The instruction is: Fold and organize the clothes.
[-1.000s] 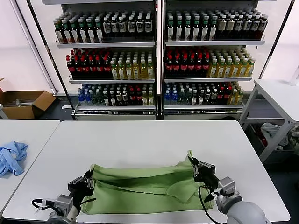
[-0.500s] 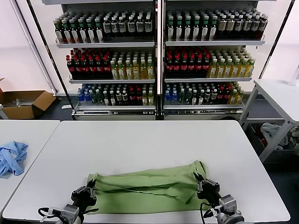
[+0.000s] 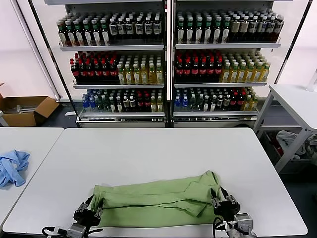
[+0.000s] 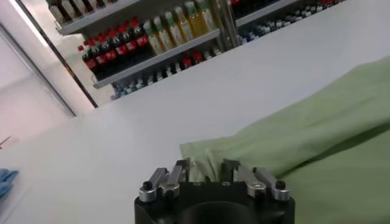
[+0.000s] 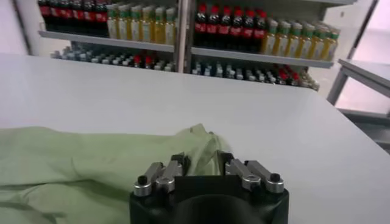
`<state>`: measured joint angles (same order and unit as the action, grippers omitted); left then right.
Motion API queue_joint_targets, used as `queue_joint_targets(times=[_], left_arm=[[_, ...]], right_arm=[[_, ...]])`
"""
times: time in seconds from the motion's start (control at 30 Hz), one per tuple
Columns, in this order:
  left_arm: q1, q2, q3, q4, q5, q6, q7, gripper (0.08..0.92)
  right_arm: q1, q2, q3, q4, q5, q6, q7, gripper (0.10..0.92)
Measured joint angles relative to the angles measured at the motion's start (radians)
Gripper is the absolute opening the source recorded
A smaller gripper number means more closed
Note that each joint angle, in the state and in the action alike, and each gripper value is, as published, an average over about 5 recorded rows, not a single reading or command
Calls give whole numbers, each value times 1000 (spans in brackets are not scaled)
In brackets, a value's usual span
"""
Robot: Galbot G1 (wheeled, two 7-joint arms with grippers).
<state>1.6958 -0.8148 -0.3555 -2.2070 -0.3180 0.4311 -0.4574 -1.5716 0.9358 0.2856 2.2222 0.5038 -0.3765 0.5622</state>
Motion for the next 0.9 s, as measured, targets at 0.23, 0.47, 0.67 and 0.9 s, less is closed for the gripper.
queue_joint_targets(times=[0.23,0.47,0.67,0.9], left_arm=[[2,24,-90,-33,-23,17,-25,731],[-1,-14,-135,-75,-116,-30,-18,821],[18,-82,-119,-80,-134,-132,21,823],[51,-139,-101,-46,-125,-256,43,823]], right_arm=[[-28,-6,77,43,-21,27,23,780],[-95,-30,205,39,-7,181,-88,822],[-147,-39,335,-32,82,321,-266,823],[-233,-38,489,-69,200,383,-436,823]])
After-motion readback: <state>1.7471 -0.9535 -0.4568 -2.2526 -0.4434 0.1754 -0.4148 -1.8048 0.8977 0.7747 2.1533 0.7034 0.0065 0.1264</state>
